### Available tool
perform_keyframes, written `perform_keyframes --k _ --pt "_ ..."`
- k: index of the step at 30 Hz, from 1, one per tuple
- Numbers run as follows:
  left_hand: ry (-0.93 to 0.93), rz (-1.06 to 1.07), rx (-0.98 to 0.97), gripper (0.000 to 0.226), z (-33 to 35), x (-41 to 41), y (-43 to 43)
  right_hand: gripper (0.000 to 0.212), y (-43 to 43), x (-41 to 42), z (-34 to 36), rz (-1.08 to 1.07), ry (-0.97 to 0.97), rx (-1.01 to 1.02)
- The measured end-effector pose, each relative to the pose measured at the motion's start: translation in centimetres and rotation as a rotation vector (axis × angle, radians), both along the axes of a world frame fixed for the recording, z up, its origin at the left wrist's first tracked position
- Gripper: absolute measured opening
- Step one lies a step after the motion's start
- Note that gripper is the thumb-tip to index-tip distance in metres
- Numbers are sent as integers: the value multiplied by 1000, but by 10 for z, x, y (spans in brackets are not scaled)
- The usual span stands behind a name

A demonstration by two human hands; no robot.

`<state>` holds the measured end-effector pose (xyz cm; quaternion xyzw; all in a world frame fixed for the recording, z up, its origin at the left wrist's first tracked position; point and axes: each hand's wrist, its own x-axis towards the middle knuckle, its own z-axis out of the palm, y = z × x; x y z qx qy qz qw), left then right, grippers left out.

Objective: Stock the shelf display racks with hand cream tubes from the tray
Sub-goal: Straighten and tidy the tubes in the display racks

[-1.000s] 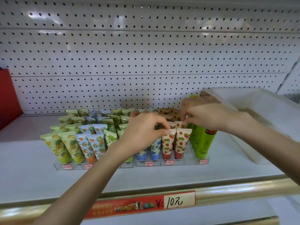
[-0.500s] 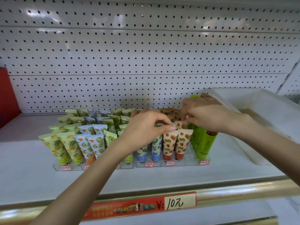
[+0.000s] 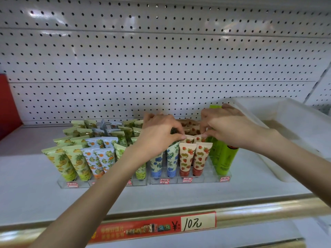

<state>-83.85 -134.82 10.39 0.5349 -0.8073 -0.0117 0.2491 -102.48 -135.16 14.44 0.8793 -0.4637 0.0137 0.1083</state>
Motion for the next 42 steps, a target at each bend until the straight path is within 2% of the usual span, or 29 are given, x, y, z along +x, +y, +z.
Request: perform_keyframes --k 8,21,26,31,33,38,42 --pt "59 17 -11 16 -7 2 -3 8 2 -2 -1 -7 -32 0" --pt "43 15 -14 21 -4 1 -3 15 0 -3 -3 -21 -23 -14" --pt "86 33 18 24 11 11 -8 15 -11 -7 14 -51 -166 44" --pt "124 40 12 15 31 22 -29 11 -42 -7 31 -68 -363 135" --pt "100 14 37 12 34 21 -39 14 -52 -3 33 -48 -335 173" --pt "31 -25 119 16 28 14 -56 13 -67 15 23 -33 -66 198" --pt "30 -34 171 19 22 12 -63 16 -73 19 18 -40 43 204"
